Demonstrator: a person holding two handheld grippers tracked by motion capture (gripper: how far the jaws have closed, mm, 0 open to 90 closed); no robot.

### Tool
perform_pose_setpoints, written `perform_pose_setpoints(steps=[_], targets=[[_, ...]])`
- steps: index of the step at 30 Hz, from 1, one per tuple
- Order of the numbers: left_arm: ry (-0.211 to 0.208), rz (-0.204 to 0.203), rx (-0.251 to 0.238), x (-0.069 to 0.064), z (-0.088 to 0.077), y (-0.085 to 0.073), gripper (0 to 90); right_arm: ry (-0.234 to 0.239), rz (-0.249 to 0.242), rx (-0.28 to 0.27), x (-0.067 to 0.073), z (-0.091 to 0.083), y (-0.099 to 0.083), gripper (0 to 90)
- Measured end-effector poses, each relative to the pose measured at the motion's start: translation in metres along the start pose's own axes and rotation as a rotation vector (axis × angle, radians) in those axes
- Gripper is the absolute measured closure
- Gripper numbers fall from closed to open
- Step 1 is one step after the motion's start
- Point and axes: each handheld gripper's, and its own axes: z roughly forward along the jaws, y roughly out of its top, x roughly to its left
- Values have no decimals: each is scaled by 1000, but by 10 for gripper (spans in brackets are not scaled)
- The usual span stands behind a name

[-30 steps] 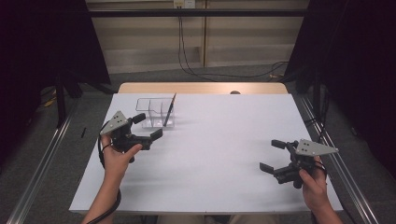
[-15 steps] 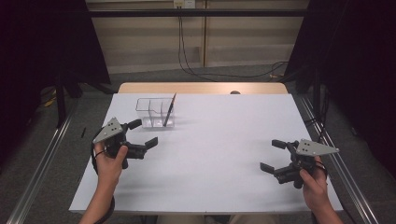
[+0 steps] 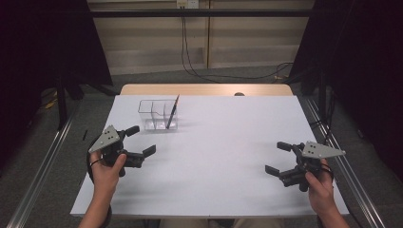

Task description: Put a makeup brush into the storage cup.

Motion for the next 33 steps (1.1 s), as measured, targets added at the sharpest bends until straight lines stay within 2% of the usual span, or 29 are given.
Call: perform_pose_setpoints(steps=[7,25,33], targets=[[-5,15,4,-2,-5,-2,0,-4,0,-4,0,-1,0,0],[-31,-1,6,-7,-16,-12,0,-5,-1,-8,-1,0,1,0],[-22,1,10,-10,-22,-14,0,-4,-5,-8,-2,1,2,0]])
